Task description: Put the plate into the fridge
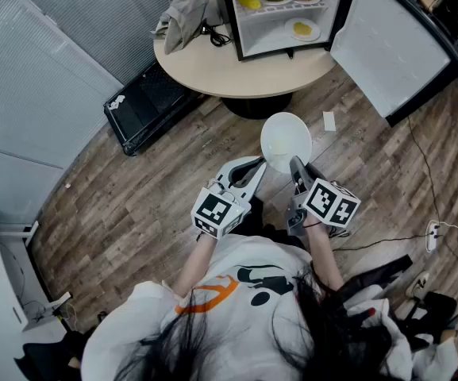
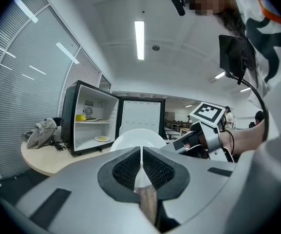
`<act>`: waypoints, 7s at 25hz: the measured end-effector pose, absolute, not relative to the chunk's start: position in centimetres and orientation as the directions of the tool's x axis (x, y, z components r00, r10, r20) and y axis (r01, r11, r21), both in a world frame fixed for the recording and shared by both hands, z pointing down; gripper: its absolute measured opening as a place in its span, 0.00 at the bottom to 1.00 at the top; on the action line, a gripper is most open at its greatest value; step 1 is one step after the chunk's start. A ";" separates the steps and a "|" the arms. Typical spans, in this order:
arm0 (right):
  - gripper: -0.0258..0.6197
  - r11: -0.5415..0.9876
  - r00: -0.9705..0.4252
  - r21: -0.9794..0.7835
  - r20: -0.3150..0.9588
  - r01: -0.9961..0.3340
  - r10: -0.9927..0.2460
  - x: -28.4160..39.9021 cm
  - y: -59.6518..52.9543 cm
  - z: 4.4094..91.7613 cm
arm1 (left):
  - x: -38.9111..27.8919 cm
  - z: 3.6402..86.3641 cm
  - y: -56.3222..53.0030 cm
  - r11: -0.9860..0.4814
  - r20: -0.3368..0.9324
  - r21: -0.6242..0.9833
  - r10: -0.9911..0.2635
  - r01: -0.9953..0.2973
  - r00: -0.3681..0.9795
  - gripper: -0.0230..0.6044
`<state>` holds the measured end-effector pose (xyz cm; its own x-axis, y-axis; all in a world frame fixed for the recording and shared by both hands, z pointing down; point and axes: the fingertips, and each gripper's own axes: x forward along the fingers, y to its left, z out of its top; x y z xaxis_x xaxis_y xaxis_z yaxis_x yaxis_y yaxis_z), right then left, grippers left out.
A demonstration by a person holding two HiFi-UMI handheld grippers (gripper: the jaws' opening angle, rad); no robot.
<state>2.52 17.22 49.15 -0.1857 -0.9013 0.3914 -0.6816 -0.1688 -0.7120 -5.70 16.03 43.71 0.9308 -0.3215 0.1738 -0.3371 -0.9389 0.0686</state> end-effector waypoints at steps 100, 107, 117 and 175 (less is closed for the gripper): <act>0.09 -0.234 -0.255 -0.704 0.515 -0.671 -0.818 19.9 -15.8 52.8 | 10.4 45.3 -17.5 -0.904 0.159 0.131 -0.387 -0.407 0.909 0.05; 0.09 -0.191 -0.318 -0.720 0.508 -0.668 -0.801 20.6 -18.0 53.2 | 10.5 45.7 -18.2 -0.868 0.187 0.117 -0.457 -0.482 0.869 0.05; 0.09 -0.146 -0.416 -0.768 0.484 -0.623 -0.770 19.9 -22.1 54.5 | 9.7 47.1 -19.1 -0.822 0.239 0.093 -0.529 -0.562 0.814 0.05; 0.50 0.055 -0.042 -0.002 0.662 -0.998 -0.748 19.9 -33.9 60.7 | 8.7 46.4 -21.2 -0.817 0.240 0.041 -0.550 -0.575 0.800 0.05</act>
<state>19.88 -33.85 60.67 -0.0422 -0.7481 0.6622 -0.9985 0.0548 -0.0018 8.66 -21.19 46.44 0.7998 -0.5504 0.2397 -0.5747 -0.8173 0.0408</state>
